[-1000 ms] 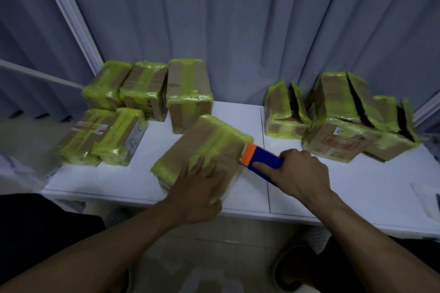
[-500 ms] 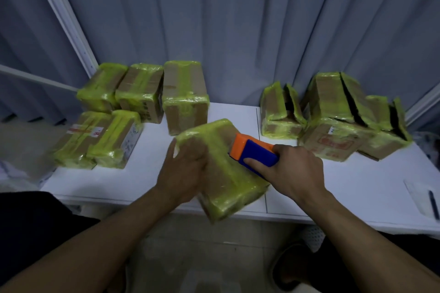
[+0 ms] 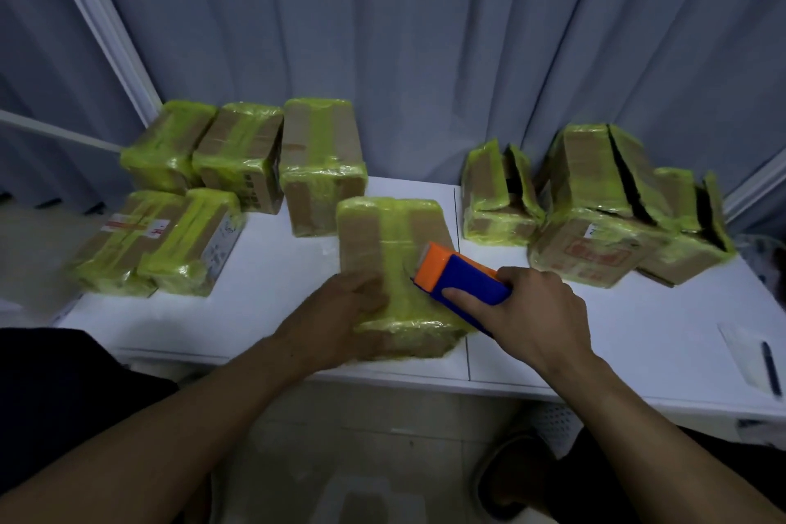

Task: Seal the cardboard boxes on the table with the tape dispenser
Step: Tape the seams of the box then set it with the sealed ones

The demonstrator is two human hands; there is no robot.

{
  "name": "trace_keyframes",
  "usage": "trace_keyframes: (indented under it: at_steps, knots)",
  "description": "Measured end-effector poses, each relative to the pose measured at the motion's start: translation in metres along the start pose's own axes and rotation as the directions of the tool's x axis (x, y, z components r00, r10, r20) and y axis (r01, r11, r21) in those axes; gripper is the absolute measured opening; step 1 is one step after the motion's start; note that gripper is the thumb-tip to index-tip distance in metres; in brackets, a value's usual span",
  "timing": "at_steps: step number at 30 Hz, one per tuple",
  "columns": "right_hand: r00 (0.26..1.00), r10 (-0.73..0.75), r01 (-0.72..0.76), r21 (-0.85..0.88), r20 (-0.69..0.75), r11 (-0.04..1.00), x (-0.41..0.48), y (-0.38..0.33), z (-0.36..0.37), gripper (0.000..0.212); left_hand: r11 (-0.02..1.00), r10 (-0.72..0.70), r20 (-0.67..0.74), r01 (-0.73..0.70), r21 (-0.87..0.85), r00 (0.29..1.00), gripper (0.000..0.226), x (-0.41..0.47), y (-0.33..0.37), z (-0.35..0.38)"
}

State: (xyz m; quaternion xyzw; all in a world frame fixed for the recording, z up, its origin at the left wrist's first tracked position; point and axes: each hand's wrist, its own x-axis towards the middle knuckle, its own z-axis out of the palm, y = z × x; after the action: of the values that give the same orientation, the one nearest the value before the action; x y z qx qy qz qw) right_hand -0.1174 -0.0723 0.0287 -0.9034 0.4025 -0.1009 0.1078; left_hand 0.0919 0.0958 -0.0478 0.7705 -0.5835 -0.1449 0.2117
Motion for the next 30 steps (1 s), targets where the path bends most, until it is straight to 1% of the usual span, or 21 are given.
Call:
trace_keyframes:
  at_steps: [1,2,3,4,6,7,10,13,17,20,24,28,30]
  knots:
    - [1.000,-0.004,0.004,0.002,0.006,1.000,-0.002,-0.001,0.000,0.064,0.998,-0.034,-0.008,0.033,-0.044,0.999,0.078,-0.003,-0.001,-0.002]
    - [1.000,-0.009,0.009,0.004,0.012,1.000,-0.003,-0.002,0.000,0.064,0.997,-0.050,0.011,0.051,-0.051,0.999,0.085,-0.005,-0.003,-0.005]
    - [1.000,-0.012,0.012,0.009,0.021,1.000,-0.003,-0.004,0.001,0.063,0.998,-0.049,0.041,0.050,-0.034,0.998,0.092,-0.005,-0.006,-0.008]
    - [0.999,-0.015,0.015,0.017,0.031,1.000,-0.004,-0.005,0.001,0.063,0.999,-0.045,0.074,0.046,-0.016,0.996,0.093,-0.004,-0.008,-0.010]
    - [0.999,-0.019,0.017,0.036,0.050,0.999,-0.005,-0.006,0.004,0.064,0.999,-0.035,0.141,0.040,-0.032,0.989,0.077,-0.002,-0.014,-0.014]
    - [0.998,-0.022,0.020,0.034,0.055,0.999,-0.006,-0.007,0.005,0.065,0.999,-0.008,0.171,0.015,-0.040,0.985,0.069,-0.001,-0.017,-0.017]
    - [0.998,-0.021,0.018,0.039,0.055,0.999,-0.005,-0.008,0.003,0.064,0.997,0.055,0.236,-0.065,0.037,0.970,0.058,-0.002,-0.020,-0.023]
    - [0.998,-0.025,0.022,0.057,0.059,0.998,-0.006,-0.011,0.000,0.063,0.984,0.079,0.221,-0.111,0.138,0.972,0.049,-0.005,-0.020,-0.020]
    - [0.997,-0.025,0.019,0.068,0.078,0.998,-0.009,-0.012,-0.002,0.060,0.977,0.096,0.154,-0.122,0.175,0.983,0.049,-0.005,-0.023,-0.016]
    - [0.997,-0.027,0.019,0.115,0.073,0.993,-0.009,-0.014,-0.004,0.059,0.970,0.107,0.100,-0.126,0.207,0.989,0.051,-0.007,-0.030,-0.009]
    - [0.996,-0.046,0.032,0.167,0.082,0.985,-0.010,-0.017,-0.006,0.059,0.958,0.139,0.034,-0.144,0.249,0.990,0.059,-0.011,-0.038,0.001]
    - [0.990,-0.066,0.032,0.256,0.126,0.966,-0.011,-0.021,-0.003,0.060,0.942,0.226,-0.117,-0.186,0.280,0.967,0.079,-0.020,-0.042,0.009]
    - [0.984,-0.077,0.027,0.291,0.161,0.956,-0.011,-0.022,-0.002,0.059,0.936,0.262,-0.134,-0.218,0.275,0.956,0.074,-0.022,-0.045,0.013]
